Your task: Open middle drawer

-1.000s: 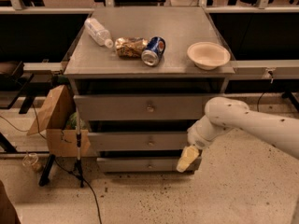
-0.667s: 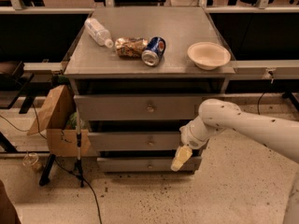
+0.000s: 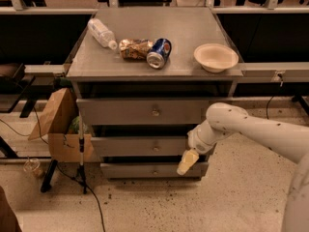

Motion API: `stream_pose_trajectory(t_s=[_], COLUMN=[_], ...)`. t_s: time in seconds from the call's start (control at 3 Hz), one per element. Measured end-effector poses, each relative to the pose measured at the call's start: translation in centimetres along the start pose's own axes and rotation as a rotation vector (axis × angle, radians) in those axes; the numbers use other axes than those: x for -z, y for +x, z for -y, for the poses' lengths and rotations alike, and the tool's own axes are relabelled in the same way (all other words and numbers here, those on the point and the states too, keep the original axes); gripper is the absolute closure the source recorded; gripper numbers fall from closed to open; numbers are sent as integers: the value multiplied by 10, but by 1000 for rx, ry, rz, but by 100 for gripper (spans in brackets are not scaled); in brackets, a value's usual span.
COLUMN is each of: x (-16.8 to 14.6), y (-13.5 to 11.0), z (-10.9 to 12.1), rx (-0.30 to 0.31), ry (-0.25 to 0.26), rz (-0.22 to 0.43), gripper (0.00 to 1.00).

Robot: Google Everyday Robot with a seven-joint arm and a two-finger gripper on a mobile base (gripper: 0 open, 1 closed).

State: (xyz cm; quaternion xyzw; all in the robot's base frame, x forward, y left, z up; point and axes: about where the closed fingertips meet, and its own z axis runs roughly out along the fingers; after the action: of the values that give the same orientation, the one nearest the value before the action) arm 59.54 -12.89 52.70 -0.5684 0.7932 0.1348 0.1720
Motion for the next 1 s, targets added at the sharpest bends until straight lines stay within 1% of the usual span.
stream_pose_trajectory(t_s=[0.33,0.67,1.0], x=[-21,-35,-53], y=[16,21,23], z=[26,52,75], rx=[-59,-91,-115], ry=[-6,5,-4], rz=[6,35,46], gripper=[0,0,0])
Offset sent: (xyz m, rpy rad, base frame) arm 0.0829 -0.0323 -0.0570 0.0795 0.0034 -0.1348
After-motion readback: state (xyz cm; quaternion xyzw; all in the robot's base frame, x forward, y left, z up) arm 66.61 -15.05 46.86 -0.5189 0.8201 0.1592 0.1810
